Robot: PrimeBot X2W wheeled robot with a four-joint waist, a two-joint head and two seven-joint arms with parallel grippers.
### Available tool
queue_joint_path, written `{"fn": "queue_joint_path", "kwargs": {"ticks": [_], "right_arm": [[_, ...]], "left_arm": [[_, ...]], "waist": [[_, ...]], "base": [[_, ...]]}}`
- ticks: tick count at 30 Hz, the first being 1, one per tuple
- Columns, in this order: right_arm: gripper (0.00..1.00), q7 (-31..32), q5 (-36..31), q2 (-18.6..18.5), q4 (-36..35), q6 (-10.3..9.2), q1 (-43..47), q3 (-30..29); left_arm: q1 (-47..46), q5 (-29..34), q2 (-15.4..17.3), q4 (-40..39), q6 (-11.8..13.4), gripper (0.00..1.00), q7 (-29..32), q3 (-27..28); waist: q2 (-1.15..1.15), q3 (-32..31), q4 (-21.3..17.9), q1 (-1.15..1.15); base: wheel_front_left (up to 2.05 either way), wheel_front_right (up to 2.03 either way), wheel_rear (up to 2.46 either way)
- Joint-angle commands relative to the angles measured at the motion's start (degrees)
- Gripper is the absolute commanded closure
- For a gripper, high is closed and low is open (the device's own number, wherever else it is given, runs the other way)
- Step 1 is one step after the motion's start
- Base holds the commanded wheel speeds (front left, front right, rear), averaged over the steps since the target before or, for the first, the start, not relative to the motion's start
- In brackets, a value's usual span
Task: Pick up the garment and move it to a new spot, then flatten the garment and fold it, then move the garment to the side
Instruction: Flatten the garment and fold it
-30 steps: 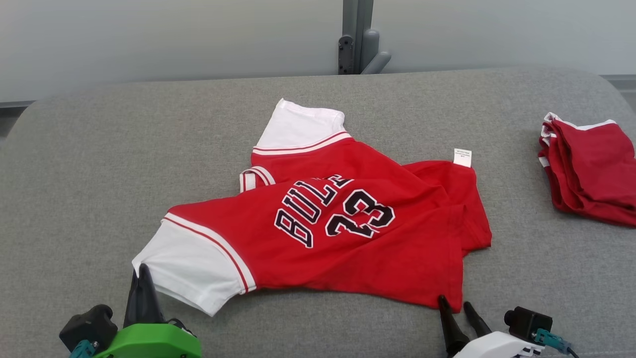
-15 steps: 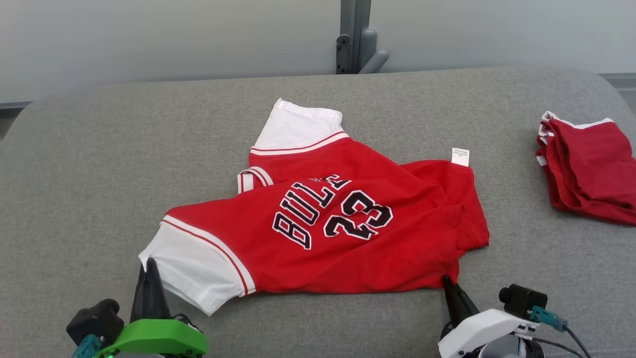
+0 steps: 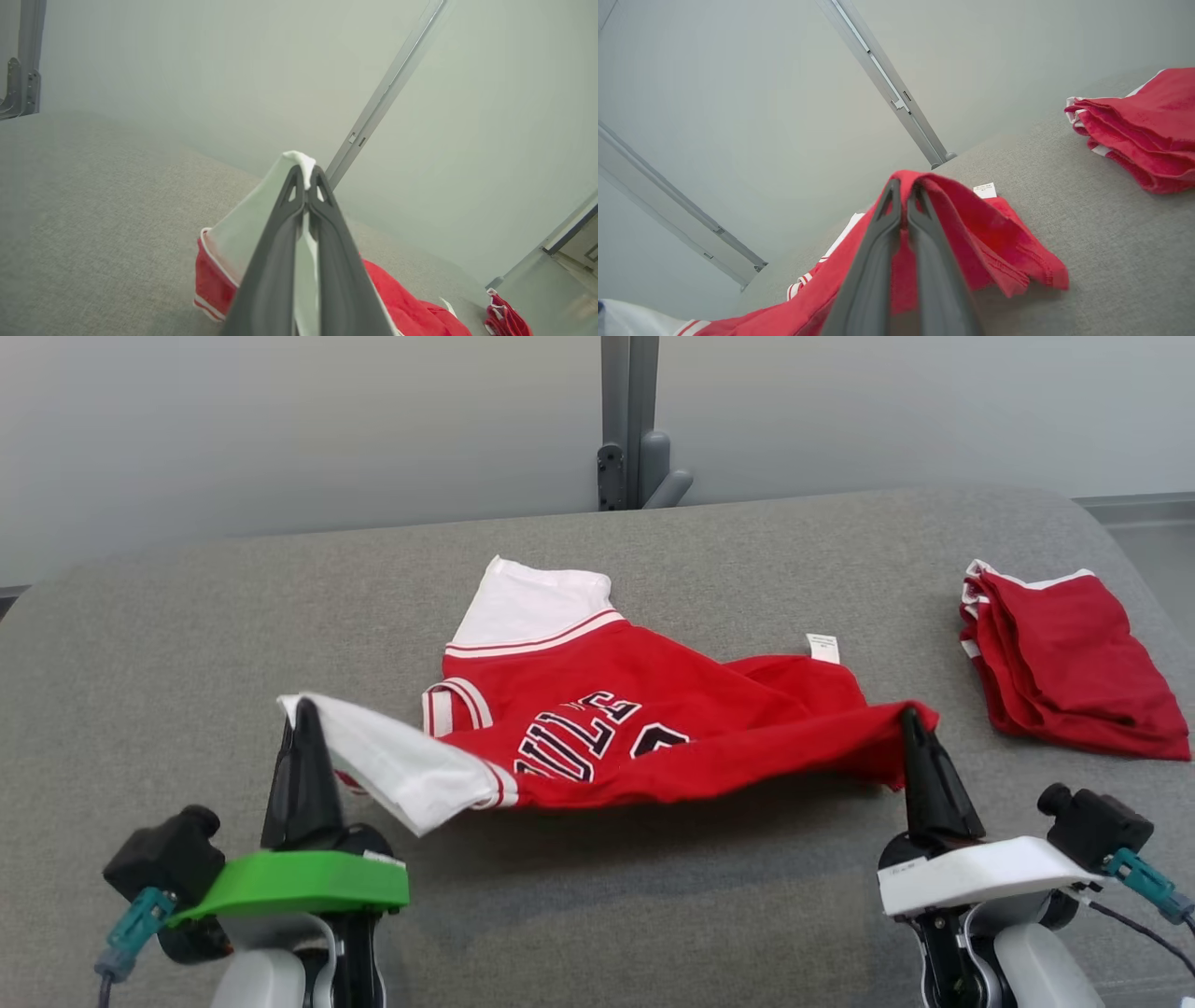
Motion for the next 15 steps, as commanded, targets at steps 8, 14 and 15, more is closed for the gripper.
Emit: {"fn": "queue_joint_path", "kwargs": {"ticks": [8, 14, 15], "right_arm": [[1.0, 2.7, -0.8, -1.1, -14.0, 0.0, -1.3, -2.8], [1.0, 6.8, -1.0, -1.4, -24.7, 0.0, -1.7, -5.6], [1.0, 7.5, -1.0, -1.5, -26.0, 0.0, -1.6, -6.0]], "left_arm": [[-8.3, -4.6, -0.1, -8.9, -3.5, 1.0, 0.4, -1.7], [-13.1, -6.4, 0.0, -18.5, -4.2, 1.0, 1.7, -2.0], [-13.8, -6.4, 0.2, -19.8, -4.1, 1.0, 2.1, -2.1]], "waist": [[0.0, -2.1, -2.1, 0.0], [0.0, -3.3, -3.0, 0.0], [0.0, -3.4, -3.1, 0.0]], "base": [[0.0, 0.0, 0.0], [0.0, 0.0, 0.0], [0.0, 0.0, 0.0]]}}
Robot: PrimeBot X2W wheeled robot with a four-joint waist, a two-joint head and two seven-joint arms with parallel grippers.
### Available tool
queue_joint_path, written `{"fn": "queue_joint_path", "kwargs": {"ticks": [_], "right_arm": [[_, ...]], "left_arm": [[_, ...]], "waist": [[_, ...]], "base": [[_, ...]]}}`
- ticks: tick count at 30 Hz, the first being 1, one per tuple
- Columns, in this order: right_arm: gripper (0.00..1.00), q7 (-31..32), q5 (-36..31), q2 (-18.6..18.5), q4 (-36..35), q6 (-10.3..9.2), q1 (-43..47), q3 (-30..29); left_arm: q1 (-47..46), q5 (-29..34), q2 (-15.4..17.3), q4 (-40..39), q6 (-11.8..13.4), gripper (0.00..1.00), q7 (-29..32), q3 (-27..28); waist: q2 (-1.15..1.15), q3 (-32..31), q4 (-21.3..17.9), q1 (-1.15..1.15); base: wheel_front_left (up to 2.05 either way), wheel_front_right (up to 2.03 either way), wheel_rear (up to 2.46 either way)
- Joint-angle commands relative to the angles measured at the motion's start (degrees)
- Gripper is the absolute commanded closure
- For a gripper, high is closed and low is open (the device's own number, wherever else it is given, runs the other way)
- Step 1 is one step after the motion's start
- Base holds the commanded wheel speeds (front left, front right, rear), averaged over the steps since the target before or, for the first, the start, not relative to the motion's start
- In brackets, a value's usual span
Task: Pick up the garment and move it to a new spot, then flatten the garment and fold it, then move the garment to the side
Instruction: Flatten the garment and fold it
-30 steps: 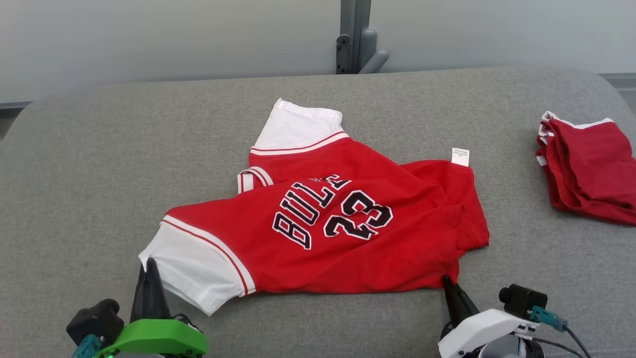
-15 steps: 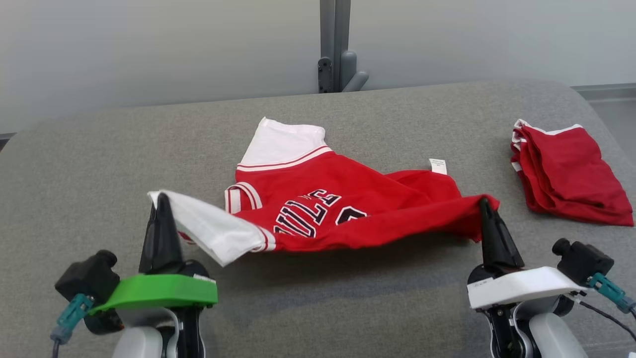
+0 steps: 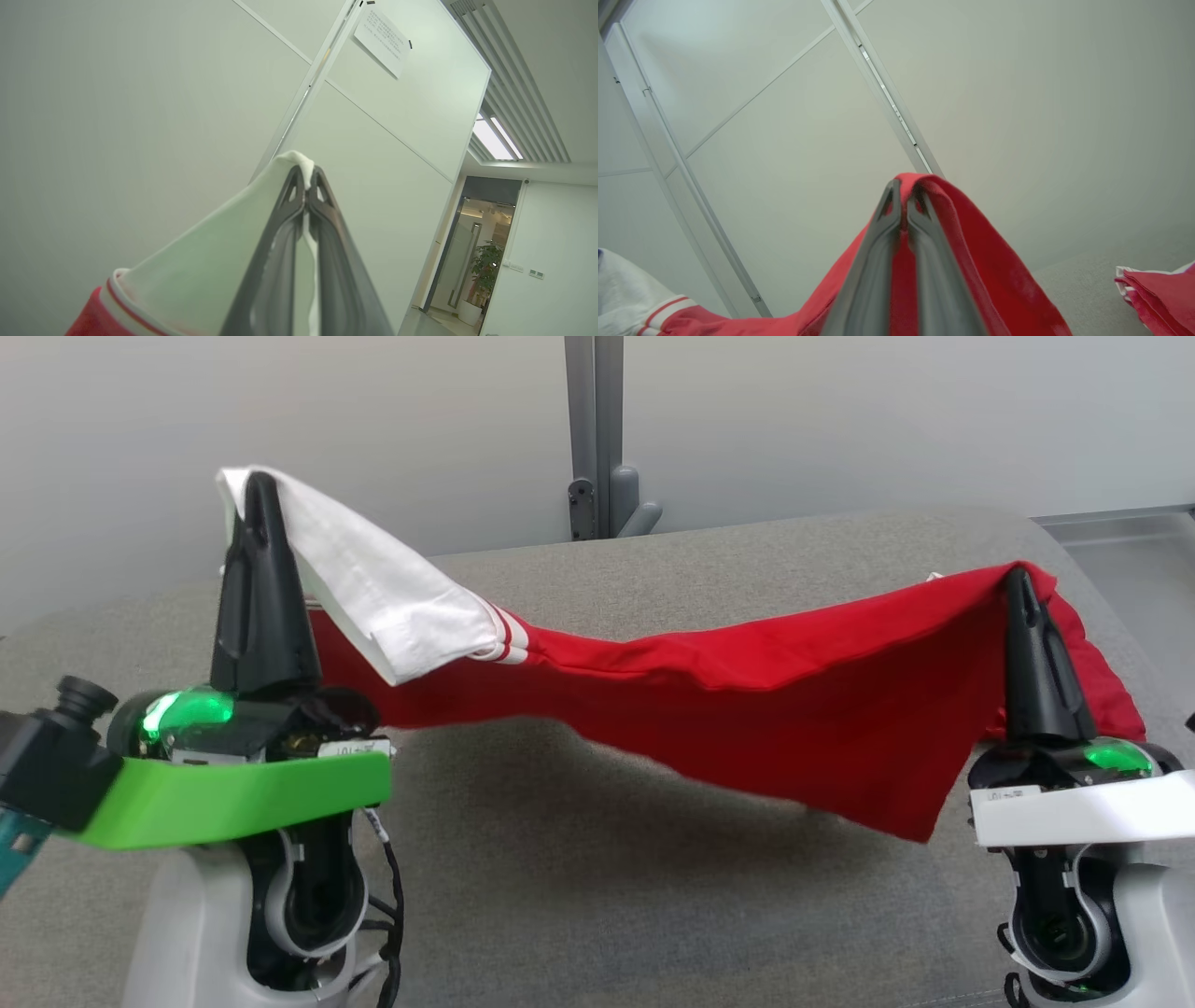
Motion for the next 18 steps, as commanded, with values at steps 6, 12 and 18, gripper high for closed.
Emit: {"fn": "queue_joint_path", "kwargs": {"ticks": [6, 12, 18], "right_arm": [[1.0, 3.3, -0.5, -0.1, -7.7, 0.01, 0.1, -2.7], [1.0, 5.9, 0.4, 0.3, -14.7, 0.01, 1.5, -5.8], [1.0, 8.8, 0.2, 0.6, -17.7, 0.01, 2.2, -8.3]], "left_arm": [[-5.1, 0.1, 1.4, -7.6, 0.7, 1.0, 2.6, 0.3], [-9.4, 1.1, 3.0, -13.0, 1.6, 1.0, 5.7, 0.4], [-13.1, 1.1, 4.0, -12.5, 2.2, 1.0, 8.5, 0.5]], "waist": [[0.0, -0.8, -0.8, 0.0], [0.0, -0.7, -1.3, 0.0], [0.0, 0.8, -1.7, 0.0]], "base": [[0.0, 0.0, 0.0], [0.0, 0.0, 0.0], [0.0, 0.0, 0.0]]}}
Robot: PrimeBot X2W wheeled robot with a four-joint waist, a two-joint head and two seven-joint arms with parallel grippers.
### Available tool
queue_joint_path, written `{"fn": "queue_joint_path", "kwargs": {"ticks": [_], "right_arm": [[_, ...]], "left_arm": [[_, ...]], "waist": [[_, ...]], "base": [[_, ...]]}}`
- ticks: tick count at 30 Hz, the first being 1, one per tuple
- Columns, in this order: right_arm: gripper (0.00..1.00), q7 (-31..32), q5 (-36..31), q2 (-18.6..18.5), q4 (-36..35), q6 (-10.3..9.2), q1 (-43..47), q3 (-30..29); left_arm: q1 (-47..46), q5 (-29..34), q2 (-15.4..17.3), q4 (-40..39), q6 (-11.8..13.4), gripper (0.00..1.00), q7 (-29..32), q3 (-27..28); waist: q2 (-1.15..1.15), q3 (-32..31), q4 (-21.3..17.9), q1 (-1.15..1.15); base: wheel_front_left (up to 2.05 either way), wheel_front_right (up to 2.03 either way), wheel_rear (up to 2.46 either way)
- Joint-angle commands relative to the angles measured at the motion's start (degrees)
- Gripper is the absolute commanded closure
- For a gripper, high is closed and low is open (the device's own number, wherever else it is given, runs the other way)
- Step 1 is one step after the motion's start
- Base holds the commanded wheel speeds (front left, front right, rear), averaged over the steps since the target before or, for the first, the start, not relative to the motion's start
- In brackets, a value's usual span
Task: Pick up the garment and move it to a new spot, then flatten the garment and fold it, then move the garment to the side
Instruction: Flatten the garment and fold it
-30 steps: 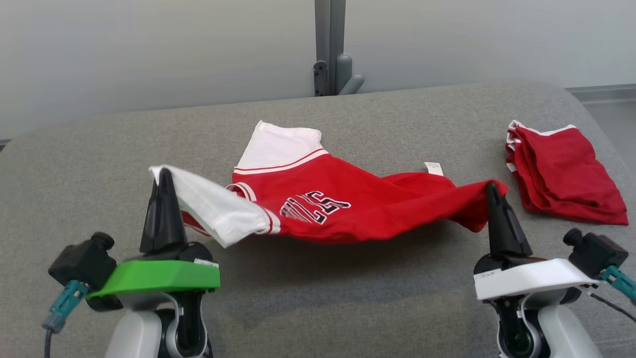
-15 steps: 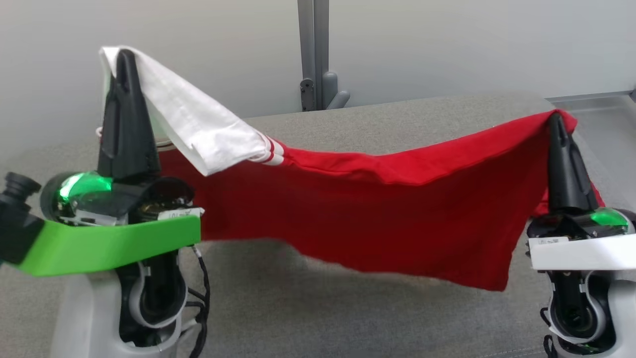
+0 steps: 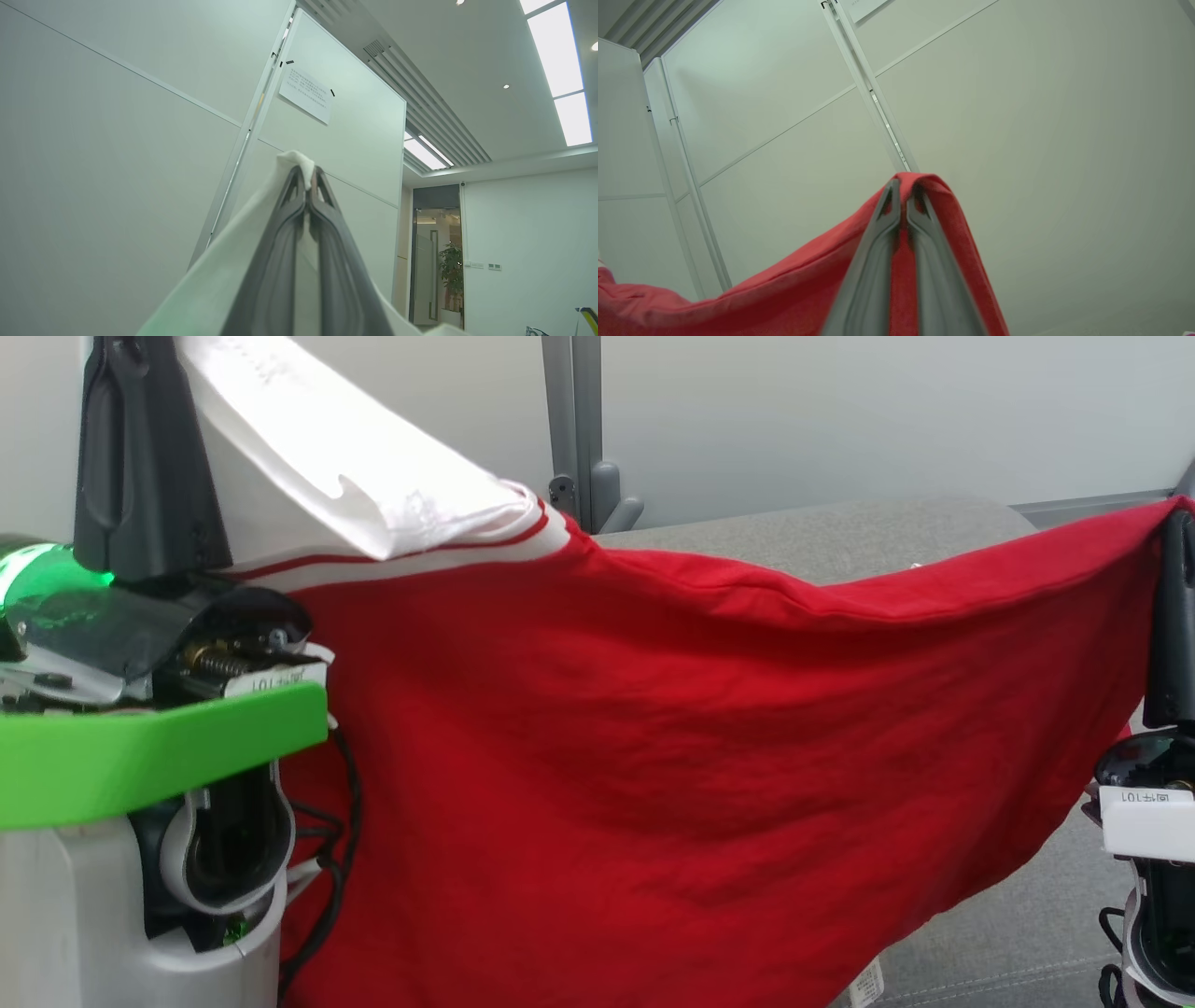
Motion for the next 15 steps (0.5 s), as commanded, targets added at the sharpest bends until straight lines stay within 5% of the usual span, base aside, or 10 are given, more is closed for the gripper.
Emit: {"fn": "queue_joint_path", "kwargs": {"ticks": [1, 8, 15], "right_arm": [[1.0, 0.9, -0.2, 0.0, 0.4, 0.01, -0.1, -0.2], [1.0, 4.6, -0.7, -1.4, 7.2, 0.01, -10.3, 0.9], [1.0, 5.3, -4.9, -3.9, 22.3, 0.01, -35.1, 3.7]], "left_arm": [[-1.7, -0.2, 0.4, 1.3, 0.1, 1.0, 0.4, 0.1], [-11.5, 1.2, 1.8, 12.8, -2.3, 1.0, 1.4, -0.5], [-32.7, 6.1, 3.1, 28.4, -4.8, 1.0, 0.6, -1.6]], "waist": [[0.0, 1.1, -0.1, 0.0], [0.0, 8.6, -0.1, 0.0], [0.0, 21.6, -0.3, 0.0]], "base": [[0.0, 0.0, 0.0], [0.0, 0.0, 0.0], [0.0, 0.0, 0.0]]}}
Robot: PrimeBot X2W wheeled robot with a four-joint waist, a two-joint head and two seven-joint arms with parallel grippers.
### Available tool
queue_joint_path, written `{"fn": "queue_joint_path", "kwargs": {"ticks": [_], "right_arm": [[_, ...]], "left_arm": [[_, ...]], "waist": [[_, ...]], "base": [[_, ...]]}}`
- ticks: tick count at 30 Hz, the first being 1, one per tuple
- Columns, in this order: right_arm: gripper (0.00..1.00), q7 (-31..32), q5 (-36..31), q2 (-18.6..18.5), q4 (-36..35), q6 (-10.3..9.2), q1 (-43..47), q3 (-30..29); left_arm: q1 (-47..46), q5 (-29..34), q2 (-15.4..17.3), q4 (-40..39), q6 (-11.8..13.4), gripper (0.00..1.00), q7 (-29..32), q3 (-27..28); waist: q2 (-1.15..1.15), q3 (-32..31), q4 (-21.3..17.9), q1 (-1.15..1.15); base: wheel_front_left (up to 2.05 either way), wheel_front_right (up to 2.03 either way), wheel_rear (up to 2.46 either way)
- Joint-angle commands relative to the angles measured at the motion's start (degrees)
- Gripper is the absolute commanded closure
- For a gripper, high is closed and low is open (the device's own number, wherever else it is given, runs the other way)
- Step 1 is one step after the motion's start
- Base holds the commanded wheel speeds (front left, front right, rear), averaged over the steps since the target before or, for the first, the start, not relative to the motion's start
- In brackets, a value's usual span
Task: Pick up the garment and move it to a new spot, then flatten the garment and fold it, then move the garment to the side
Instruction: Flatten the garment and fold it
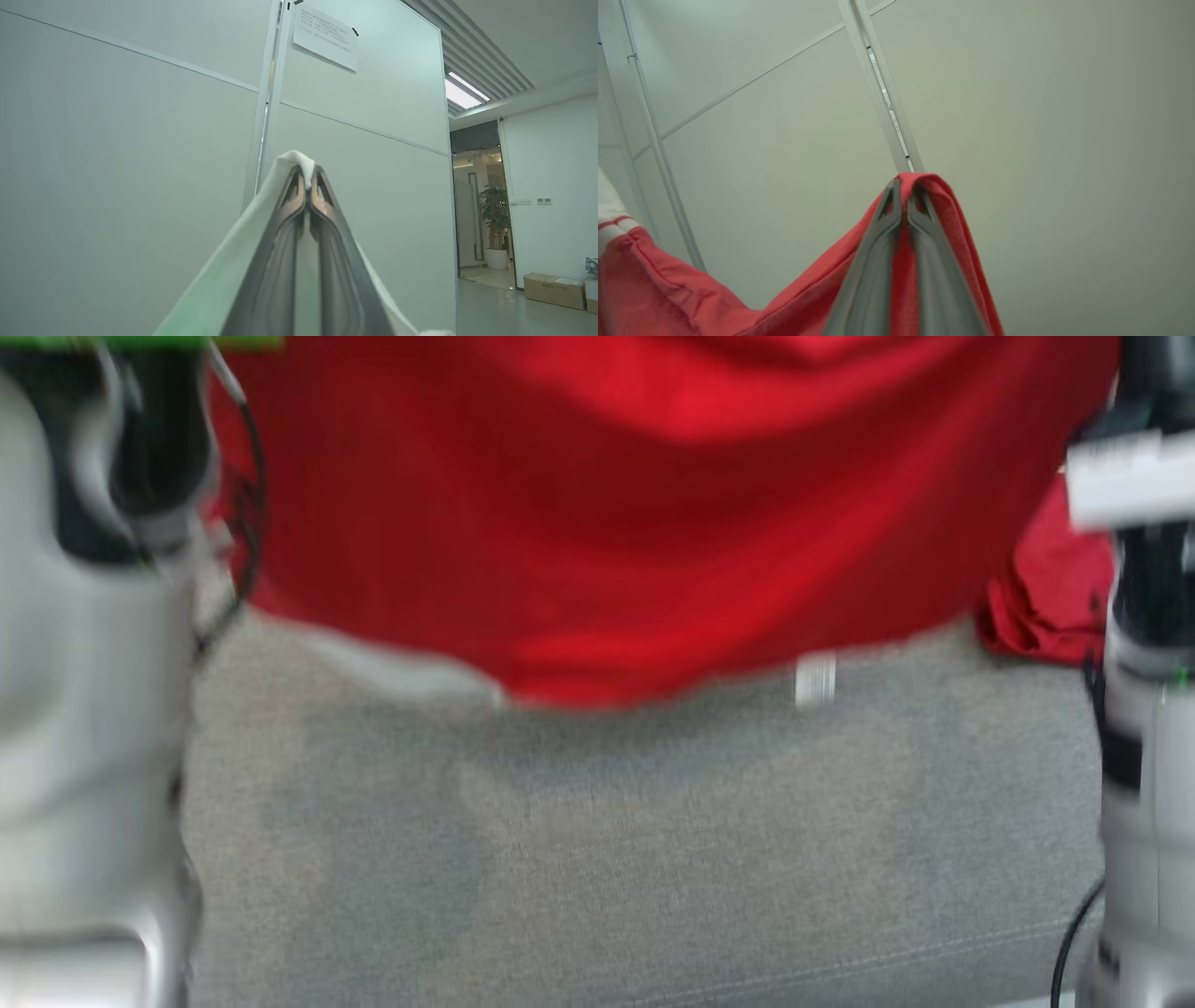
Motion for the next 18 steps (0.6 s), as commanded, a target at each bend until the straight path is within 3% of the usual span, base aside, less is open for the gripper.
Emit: {"fn": "queue_joint_path", "kwargs": {"ticks": [1, 5, 10, 14, 18], "right_arm": [[1.0, -0.9, -1.8, -0.5, 4.0, 0.01, -6.7, 0.9], [1.0, -6.0, -6.8, 0.5, 19.0, 0.01, -24.0, 3.5], [1.0, -15.2, -13.9, 2.3, 38.1, 0.01, -40.8, 4.8], [1.0, -19.7, -17.8, 3.2, 47.1, 0.01, -50.0, 3.9], [1.0, -20.7, -19.5, 3.7, 50.8, 0.01, -52.1, 3.7]], "left_arm": [[-5.3, 2.0, 1.0, 4.3, -0.1, 1.0, -0.6, 0.2], [-19.5, 5.6, 1.9, 19.0, 0.4, 1.0, -4.5, 1.2], [-33.7, 9.2, 1.2, 35.2, 2.8, 1.0, -12.1, 2.4], [-40.2, 8.7, -1.2, 36.5, -0.5, 1.0, -14.1, 5.6], [-37.5, 10.0, -2.6, 33.7, -2.9, 1.0, -14.1, 9.7]], "waist": [[0.0, 11.0, -0.5, -0.01], [0.0, 15.2, -2.1, -0.01], [0.0, 16.8, -2.7, -0.01], [0.0, 20.5, -2.2, -0.01], [0.0, 24.0, -1.3, -0.01]], "base": [[0.0, 0.0, 0.0], [0.0, 0.0, 0.0], [0.0, 0.0, 0.0], [0.0, 0.0, 0.0], [0.0, 0.0, 0.0]]}}
